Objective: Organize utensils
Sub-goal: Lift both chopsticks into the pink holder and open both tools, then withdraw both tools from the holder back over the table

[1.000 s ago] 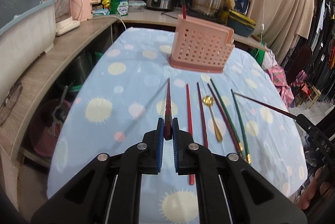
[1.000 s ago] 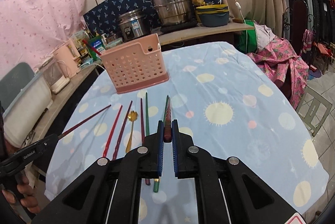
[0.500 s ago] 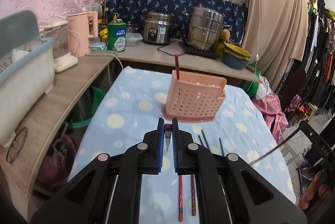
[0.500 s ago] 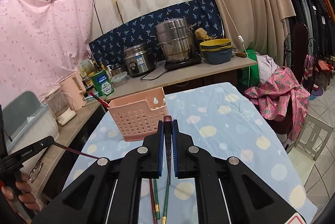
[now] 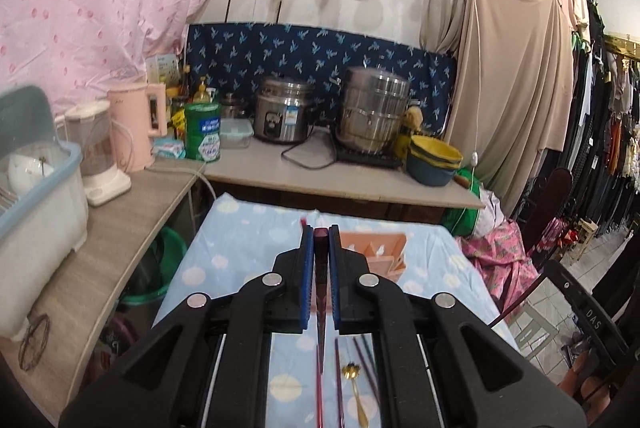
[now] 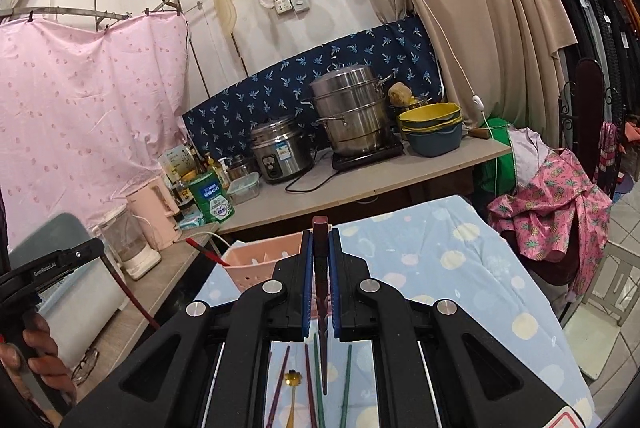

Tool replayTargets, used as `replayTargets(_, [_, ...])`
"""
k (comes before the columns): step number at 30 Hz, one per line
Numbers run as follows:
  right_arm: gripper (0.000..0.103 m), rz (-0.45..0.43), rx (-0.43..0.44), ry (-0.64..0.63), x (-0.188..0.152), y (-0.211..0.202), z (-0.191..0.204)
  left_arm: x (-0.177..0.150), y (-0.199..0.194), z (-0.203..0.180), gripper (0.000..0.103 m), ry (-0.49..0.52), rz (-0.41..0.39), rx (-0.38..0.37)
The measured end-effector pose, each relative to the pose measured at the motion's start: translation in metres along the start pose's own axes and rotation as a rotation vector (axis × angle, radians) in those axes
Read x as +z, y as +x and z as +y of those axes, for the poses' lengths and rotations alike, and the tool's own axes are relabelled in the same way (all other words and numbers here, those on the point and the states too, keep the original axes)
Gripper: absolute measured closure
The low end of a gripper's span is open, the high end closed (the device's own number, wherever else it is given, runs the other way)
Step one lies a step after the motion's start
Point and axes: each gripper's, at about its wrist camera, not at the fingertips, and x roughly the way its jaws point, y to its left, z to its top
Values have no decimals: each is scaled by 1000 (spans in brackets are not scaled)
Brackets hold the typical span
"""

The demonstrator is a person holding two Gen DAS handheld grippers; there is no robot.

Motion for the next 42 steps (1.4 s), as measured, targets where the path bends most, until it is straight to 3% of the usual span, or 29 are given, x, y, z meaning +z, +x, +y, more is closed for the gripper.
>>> replayTargets(9, [96,-97,78,48,49,37,11,66,18,-21,96,28,-169,5])
replayTargets(16, [96,-143,114,78,83,76,24,100,54,-26,96,26,-191,15])
replayTargets(21, [96,-124,120,82,84,111,28,103,79,-27,96,39,-195,29])
replayTargets(29, [96,-30,90,67,61,160,24,83,116,-16,96,34,-121,38])
replayTargets(42, [94,48,51,45,30,184,23,58,140,0,96,1,-34,53])
